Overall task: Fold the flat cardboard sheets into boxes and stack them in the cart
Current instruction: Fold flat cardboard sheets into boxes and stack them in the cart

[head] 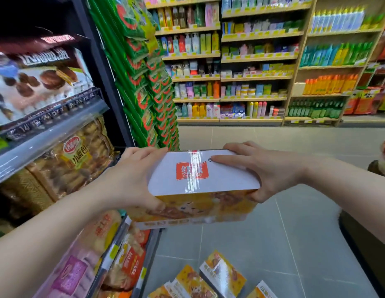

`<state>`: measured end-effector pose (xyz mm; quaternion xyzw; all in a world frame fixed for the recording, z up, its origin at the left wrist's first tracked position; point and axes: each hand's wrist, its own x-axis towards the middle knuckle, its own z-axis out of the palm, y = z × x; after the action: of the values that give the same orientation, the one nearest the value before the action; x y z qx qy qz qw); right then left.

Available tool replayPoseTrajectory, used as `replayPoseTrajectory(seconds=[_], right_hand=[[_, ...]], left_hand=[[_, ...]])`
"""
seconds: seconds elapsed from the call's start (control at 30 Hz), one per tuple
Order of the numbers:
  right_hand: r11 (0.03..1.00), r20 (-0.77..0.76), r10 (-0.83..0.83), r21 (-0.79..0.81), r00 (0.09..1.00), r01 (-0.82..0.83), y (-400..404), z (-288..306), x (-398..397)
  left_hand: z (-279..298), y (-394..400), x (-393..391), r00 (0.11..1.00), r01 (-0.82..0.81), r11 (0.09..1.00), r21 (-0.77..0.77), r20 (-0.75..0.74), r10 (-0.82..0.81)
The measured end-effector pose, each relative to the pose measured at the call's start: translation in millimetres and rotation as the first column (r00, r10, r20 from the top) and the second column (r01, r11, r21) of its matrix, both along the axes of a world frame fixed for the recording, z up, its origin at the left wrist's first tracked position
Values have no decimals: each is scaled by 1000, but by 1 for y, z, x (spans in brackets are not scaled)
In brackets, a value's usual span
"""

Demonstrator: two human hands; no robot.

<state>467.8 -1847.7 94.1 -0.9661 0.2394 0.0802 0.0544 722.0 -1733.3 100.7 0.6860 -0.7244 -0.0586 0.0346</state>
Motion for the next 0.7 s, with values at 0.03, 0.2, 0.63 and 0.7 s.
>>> replayPoseTrajectory(seconds=[0.03,0.2,0.63,0.7], right_hand=[[1000,-5,18,-4,1000,-18,-2,3,-5],[984,-41,179,-19,983,-180,-2,14,-31],[746,-160,663,57,732,-664,77,-5,21],[671,-195,734,61,651,-739,115,-8,46]], left_hand=[[2,4,-7,1000,-18,1000,-8,-15,18],[2,39,-54,985,-166,986,19,-42,167],[-37,211,-110,774,-626,773,101,-46,632],[-44,261,-120,683,-722,687,88,-75,727]])
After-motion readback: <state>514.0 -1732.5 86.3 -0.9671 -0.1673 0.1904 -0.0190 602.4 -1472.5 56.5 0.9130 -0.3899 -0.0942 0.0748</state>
